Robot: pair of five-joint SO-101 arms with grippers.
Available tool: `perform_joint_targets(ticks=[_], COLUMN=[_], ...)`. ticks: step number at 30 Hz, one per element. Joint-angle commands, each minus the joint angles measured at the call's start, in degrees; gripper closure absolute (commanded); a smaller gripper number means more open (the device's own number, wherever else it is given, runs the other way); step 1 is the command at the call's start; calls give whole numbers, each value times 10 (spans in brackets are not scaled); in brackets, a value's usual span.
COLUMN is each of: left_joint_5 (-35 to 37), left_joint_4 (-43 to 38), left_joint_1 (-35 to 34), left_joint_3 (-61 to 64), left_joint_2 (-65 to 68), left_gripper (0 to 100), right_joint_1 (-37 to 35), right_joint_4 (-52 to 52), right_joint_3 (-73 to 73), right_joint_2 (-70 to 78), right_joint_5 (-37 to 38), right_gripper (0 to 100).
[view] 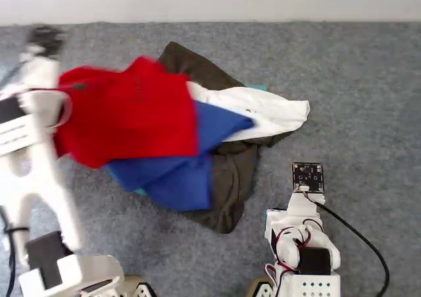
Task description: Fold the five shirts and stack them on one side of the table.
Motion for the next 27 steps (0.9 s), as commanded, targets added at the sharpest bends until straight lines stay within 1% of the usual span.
perform_joint_targets(ticks=[1,5,9,11,13,16,18,19,21,24,25,27], left_joint_5=[2,2,3,3,3,3,-4,-21,-50,-53,-53,-55], left_joint_4=[-19,-40,-91,-111,-118,-107,-84,-69,-31,20,33,58], left_joint_1=[-95,-193,-280,-313,-328,-324,-302,-291,-262,-218,-201,-167], left_joint_3=[-20,-21,-20,-20,-20,-18,-17,-17,-17,-17,-17,-20], left_joint_2=[-50,-79,-107,-121,-134,-142,-142,-142,-145,-145,-145,-146], left_gripper=[987,987,987,987,986,985,975,949,858,714,690,680], right_joint_1=[0,0,0,0,0,0,0,0,0,0,0,0], right_joint_4=[4,4,4,4,4,4,4,4,4,4,4,4], right_joint_3=[8,8,8,8,8,8,8,8,8,8,8,8], right_joint_2=[-4,-4,-4,-4,-4,-4,-4,-4,-4,-4,-4,-4], right_joint_5=[-6,-6,-6,-6,-6,-6,-6,-6,-6,-6,-6,-6], right_gripper=[988,988,988,988,988,988,988,988,988,988,988,988])
